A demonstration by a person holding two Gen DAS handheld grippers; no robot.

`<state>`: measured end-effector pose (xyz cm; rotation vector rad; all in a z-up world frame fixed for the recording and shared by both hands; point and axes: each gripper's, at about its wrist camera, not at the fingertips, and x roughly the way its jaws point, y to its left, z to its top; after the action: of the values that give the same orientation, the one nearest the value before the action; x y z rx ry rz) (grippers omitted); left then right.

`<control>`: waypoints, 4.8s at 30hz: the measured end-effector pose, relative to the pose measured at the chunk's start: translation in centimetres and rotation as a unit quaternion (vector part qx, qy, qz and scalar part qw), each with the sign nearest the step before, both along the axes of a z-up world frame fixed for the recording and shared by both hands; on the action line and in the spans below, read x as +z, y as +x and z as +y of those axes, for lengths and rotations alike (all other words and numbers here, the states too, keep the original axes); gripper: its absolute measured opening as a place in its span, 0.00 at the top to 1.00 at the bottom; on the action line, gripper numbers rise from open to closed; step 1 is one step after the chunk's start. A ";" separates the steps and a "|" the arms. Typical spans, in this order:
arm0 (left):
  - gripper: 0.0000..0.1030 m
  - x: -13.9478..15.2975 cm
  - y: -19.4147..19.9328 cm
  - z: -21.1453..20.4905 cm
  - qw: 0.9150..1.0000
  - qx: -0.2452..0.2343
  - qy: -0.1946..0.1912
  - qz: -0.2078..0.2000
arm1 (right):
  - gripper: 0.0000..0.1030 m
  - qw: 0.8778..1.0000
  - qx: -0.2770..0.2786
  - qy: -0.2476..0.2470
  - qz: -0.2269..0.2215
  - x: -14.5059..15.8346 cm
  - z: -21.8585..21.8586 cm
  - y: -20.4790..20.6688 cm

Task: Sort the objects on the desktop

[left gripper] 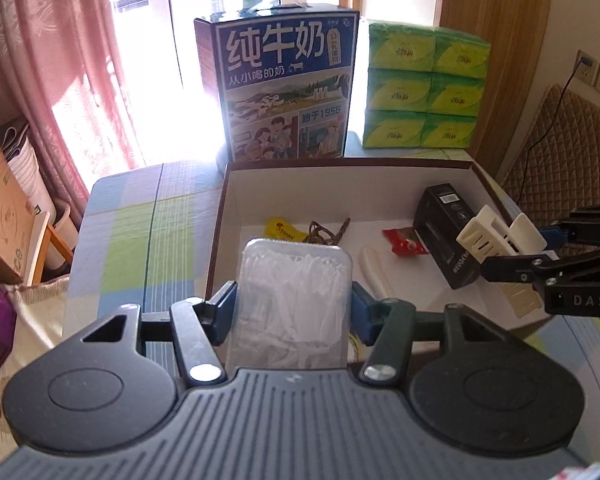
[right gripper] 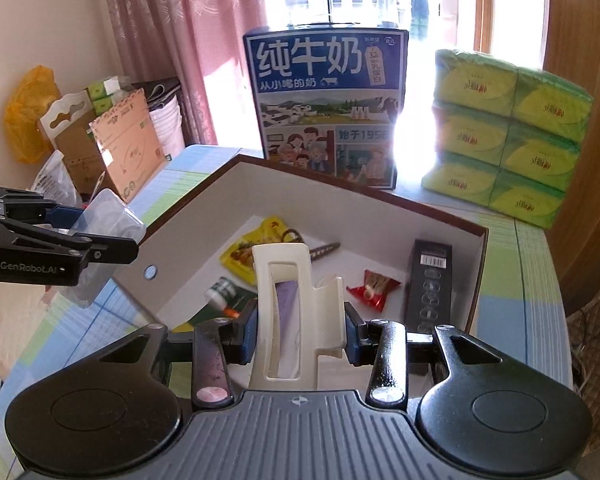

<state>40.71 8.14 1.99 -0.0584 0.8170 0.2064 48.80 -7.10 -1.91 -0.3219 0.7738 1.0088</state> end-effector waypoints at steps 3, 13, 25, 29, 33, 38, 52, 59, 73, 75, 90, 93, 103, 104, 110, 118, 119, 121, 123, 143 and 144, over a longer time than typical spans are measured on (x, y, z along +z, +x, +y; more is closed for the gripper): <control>0.49 -1.0 2.0 0.5 1.000 -0.002 0.009 0.014 | 0.63 1.000 -0.006 -0.007 -0.002 -0.5 0.9 1.1; 0.49 -4.6 8.6 2.3 0.997 -0.007 0.049 0.064 | 0.63 0.999 -0.025 -0.042 0.007 -3.7 4.6 4.9; 0.48 -9.7 14.4 2.5 0.986 -0.034 0.104 0.122 | 0.63 0.996 -0.037 -0.073 0.020 -7.3 6.6 8.1; 0.48 -10.5 15.2 2.6 0.985 -0.037 0.113 0.129 | 0.63 0.996 -0.039 -0.076 0.018 -7.8 6.6 8.8; 0.48 -10.8 15.5 2.7 0.984 -0.041 0.117 0.130 | 0.63 0.996 -0.040 -0.078 0.014 -8.1 6.6 9.2; 0.46 -10.6 15.5 2.8 0.985 -0.041 0.114 0.124 | 0.63 0.996 -0.040 -0.081 0.016 -8.4 6.7 9.3; 0.46 -9.7 14.3 2.9 0.988 -0.041 0.099 0.107 | 0.63 0.996 -0.030 -0.090 0.006 -8.7 7.0 9.0; 0.46 -9.1 13.6 2.9 0.991 -0.035 0.087 0.096 | 0.63 0.995 -0.022 -0.098 -0.002 -8.9 7.2 9.1; 0.44 -8.2 12.1 2.7 0.995 -0.030 0.061 0.072 | 0.59 0.994 -0.013 -0.107 -0.026 -9.6 7.2 9.1; 0.43 -7.9 11.8 2.7 0.996 -0.028 0.056 0.068 | 0.51 0.994 -0.011 -0.103 -0.026 -9.3 7.0 8.9; 0.13 -5.0 5.4 1.1 0.999 -0.009 0.019 0.025 | 0.02 0.998 -0.038 -0.045 0.022 -6.3 1.9 4.4; 0.07 -4.6 3.9 0.5 0.999 0.002 0.019 0.027 | 0.02 0.998 -0.048 -0.038 0.029 -5.7 0.7 3.3; 0.05 -2.7 -1.5 -1.5 0.999 0.026 0.019 0.011 | 0.02 0.997 -0.063 -0.036 0.026 -4.4 -2.2 -0.3; 0.05 -2.5 -2.0 -1.8 0.999 0.028 0.020 0.008 | 0.02 0.997 -0.063 -0.033 0.025 -4.2 -2.6 -0.6; 0.01 -1.0 -5.0 -3.4 0.999 0.039 0.022 -0.009 | 0.02 0.997 -0.066 -0.021 0.023 -3.0 -4.2 -2.5; 0.01 0.5 -8.6 -5.7 0.998 0.043 0.026 -0.023 | 0.02 0.998 -0.067 -0.015 0.003 -1.5 -6.6 -5.4; 0.01 0.7 -9.0 -5.9 0.999 0.044 0.024 -0.022 | 0.02 0.998 -0.066 -0.012 0.002 -1.3 -6.9 -5.7; 0.01 1.1 -9.8 -6.4 0.998 0.048 0.021 -0.022 | 0.02 0.998 -0.066 -0.007 0.003 -0.9 -7.5 -6.4; 0.01 1.5 -10.5 -6.8 0.998 0.053 0.018 -0.023 | 0.02 0.998 -0.063 -0.002 0.005 -0.4 -8.0 -6.9; 0.01 4.7 -16.8 -10.4 0.997 0.073 0.013 -0.036 | 0.02 0.999 -0.022 0.020 -0.013 2.5 -11.6 -11.8; 0.01 4.7 -16.9 -10.6 0.997 0.074 0.014 -0.035 | 0.02 1.000 -0.021 0.019 -0.013 2.5 -11.7 -12.0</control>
<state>23.84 -2.41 6.73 -0.0998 0.7397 0.3533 36.82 -18.83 0.56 -0.2846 0.7342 0.9774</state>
